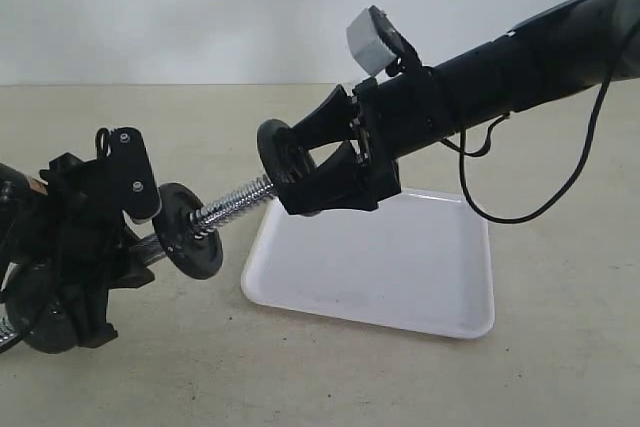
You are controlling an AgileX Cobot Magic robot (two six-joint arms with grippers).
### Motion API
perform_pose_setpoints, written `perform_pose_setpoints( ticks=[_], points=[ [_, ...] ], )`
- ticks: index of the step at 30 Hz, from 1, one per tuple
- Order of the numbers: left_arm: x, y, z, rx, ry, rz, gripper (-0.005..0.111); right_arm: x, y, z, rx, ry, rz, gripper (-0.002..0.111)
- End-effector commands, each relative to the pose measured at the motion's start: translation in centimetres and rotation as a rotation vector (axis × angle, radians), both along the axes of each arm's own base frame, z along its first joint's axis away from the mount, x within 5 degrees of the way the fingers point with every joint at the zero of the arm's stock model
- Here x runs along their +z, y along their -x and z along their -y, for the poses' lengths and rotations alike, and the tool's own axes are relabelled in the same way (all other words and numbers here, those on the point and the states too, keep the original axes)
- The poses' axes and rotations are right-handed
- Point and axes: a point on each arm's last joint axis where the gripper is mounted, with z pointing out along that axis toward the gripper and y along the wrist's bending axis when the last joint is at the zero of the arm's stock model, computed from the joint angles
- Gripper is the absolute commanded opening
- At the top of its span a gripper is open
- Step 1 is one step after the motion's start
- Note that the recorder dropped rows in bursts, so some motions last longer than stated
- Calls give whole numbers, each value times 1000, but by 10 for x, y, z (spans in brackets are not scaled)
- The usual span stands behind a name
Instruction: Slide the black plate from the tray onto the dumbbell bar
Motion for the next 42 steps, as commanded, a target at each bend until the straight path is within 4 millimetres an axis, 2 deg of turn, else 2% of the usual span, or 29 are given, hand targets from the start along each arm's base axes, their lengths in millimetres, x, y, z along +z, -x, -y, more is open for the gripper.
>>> perform_pose_setpoints(
  ticks=[1,16,24,42],
  points=[
    [44,-27,0,142,108,375,4,13,6,-5,33,-51,-6,0],
    [44,-27,0,147,112,373,4,8,-4,-4,-66,6,40,0],
    [45,-28,-1,151,113,385,4,14,5,-6,27,-63,-4,0],
    [48,-31,-1,164,116,426,4,11,7,-4,55,-30,20,0]
  ],
)
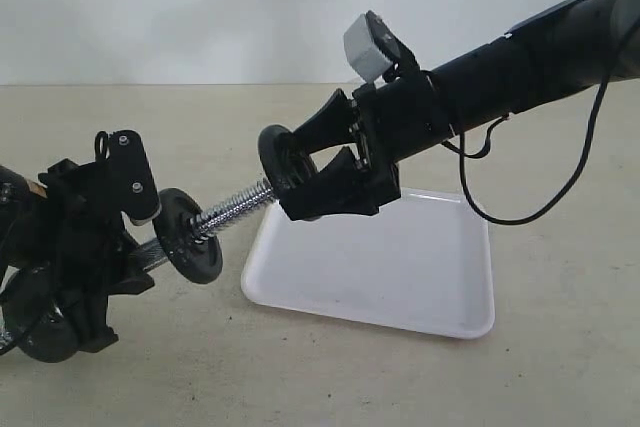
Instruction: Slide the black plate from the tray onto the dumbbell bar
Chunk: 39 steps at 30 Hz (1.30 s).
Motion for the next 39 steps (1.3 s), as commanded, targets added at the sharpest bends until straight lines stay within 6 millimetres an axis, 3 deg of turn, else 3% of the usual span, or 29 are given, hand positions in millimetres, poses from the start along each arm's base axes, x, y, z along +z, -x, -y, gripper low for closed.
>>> perform_pose_setpoints(
  ticks=[1,13,39],
  points=[
    [49,-33,-1,150,97,461,4,12,6,-2,57,-44,8,0],
    [49,-32,-1,148,96,455,4,10,1,6,23,-16,24,0],
    [49,-30,5,126,102,456,4,20,-2,2,-11,-132,21,0]
  ],
)
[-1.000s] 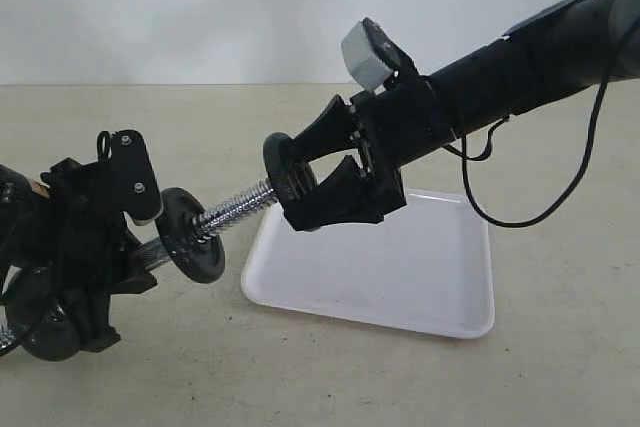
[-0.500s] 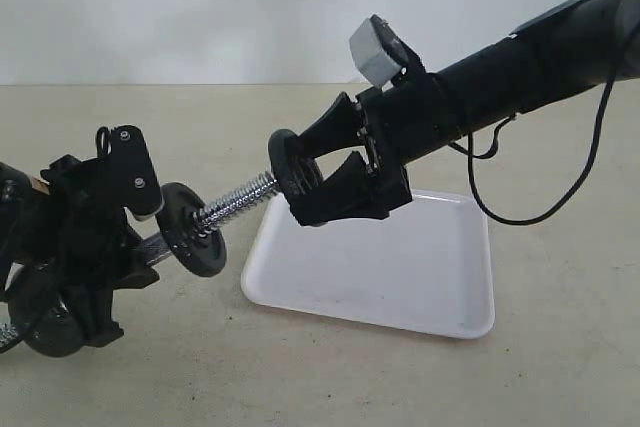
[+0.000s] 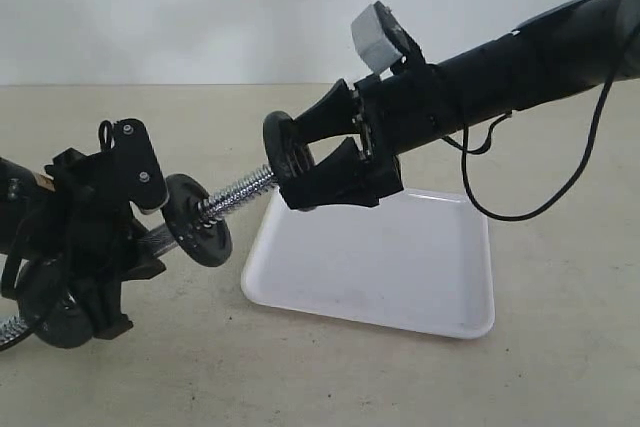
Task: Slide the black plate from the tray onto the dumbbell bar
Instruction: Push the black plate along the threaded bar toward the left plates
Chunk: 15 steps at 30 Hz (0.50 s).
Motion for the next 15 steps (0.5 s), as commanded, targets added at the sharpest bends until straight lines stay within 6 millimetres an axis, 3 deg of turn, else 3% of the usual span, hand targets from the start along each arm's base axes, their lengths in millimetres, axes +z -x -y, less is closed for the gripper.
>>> perform_pose_setpoints(
  ticks=[1,5,15],
  points=[
    [46,-27,0,114,84,398,4,16,1,-2,-8,-80,-7,0],
    [47,-27,0,116,84,403,4,15,3,-5,2,-76,-13,0],
    [47,-27,0,116,85,405,4,15,22,-35,97,-74,-8,0]
  ],
)
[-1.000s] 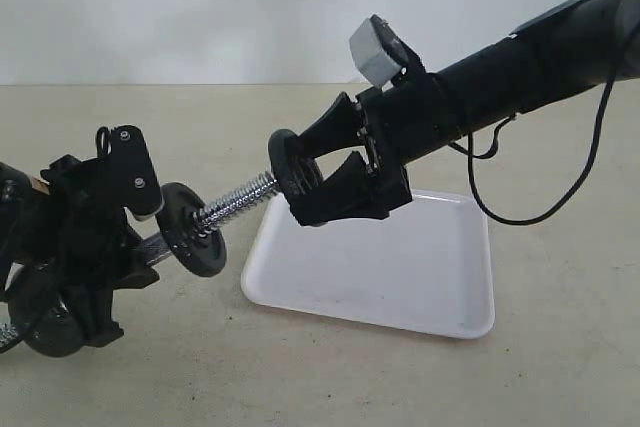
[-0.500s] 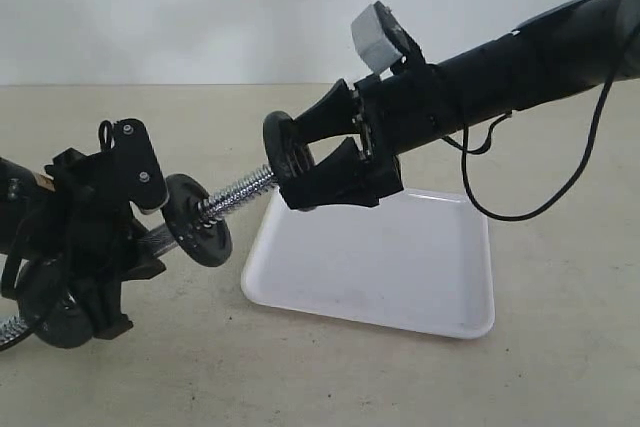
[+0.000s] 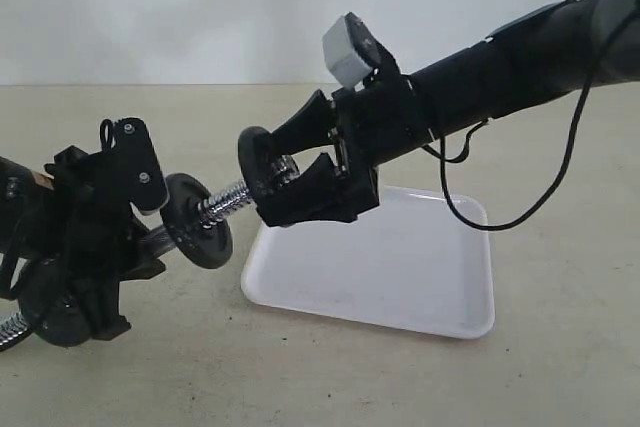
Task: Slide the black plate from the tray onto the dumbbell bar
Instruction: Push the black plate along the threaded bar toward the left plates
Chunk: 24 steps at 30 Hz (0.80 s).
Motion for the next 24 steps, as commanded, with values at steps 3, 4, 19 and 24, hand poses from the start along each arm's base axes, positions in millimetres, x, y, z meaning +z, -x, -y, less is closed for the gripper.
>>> perform_pose_setpoints(
  ticks=[3,4,19,24],
  points=[
    [44,-28,-1,128,89,398,4,17,14,-16,73,-95,-19,0],
    [44,-28,-1,128,89,398,4,17,15,-17,75,-95,-19,0],
    [44,-28,-1,143,102,392,4,15,34,-47,117,-66,-36,0],
    [44,-28,-1,153,111,387,4,14,36,-50,121,-63,-34,0]
  ],
)
